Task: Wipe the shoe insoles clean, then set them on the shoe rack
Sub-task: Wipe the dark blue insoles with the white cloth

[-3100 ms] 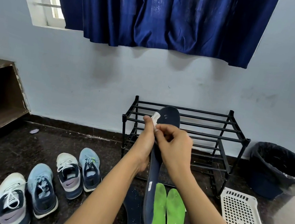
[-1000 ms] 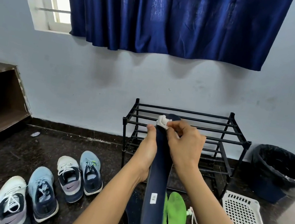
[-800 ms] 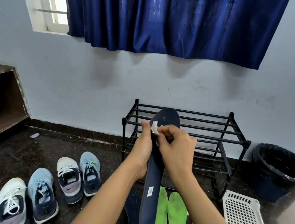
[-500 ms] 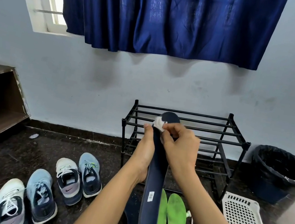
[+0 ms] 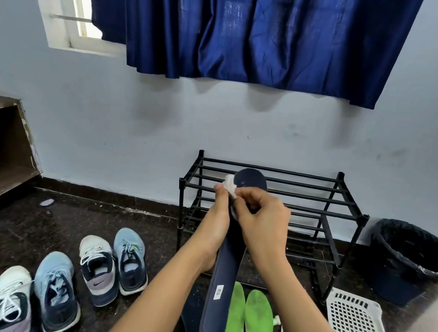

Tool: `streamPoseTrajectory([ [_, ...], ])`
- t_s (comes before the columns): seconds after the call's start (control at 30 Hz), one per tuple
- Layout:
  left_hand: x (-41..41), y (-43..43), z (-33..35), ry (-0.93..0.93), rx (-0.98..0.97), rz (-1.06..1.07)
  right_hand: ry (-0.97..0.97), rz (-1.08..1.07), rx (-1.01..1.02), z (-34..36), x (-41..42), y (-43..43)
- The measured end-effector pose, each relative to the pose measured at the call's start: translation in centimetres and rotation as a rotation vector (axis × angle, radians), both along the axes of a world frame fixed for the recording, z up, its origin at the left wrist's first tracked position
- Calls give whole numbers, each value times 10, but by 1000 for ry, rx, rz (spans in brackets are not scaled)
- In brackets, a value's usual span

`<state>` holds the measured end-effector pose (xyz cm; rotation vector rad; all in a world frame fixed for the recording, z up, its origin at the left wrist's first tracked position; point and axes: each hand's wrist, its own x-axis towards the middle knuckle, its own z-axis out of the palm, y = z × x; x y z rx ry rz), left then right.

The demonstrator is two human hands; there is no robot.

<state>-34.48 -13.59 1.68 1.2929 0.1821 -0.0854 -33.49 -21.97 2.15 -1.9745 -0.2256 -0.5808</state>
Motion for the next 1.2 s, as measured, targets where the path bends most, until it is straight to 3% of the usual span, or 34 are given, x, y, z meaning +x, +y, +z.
streamPoseTrajectory([
  [0.17, 2, 8, -2, 1, -1, 34, 55, 130, 14, -6, -4, 4],
  [0.4, 0, -6, -4, -24, 29, -30, -100, -148, -56, 6, 8, -4],
  [0.67, 2, 8, -4, -39, 49, 14, 35, 112, 38, -2, -11, 4],
  [0.8, 1, 3, -7, -65, 103, -10, -82, -47, -59, 3, 1, -2],
  [0.93, 1, -7, -12, -75, 134, -44, -72, -160, 19, 10, 13, -13],
  [1.1, 5, 0, -7, -70, 90, -14, -16, 41, 50, 4, -3, -3],
  [1.2, 4, 1, -7, -72, 65, -24, -58, 18, 20, -2, -1, 0],
])
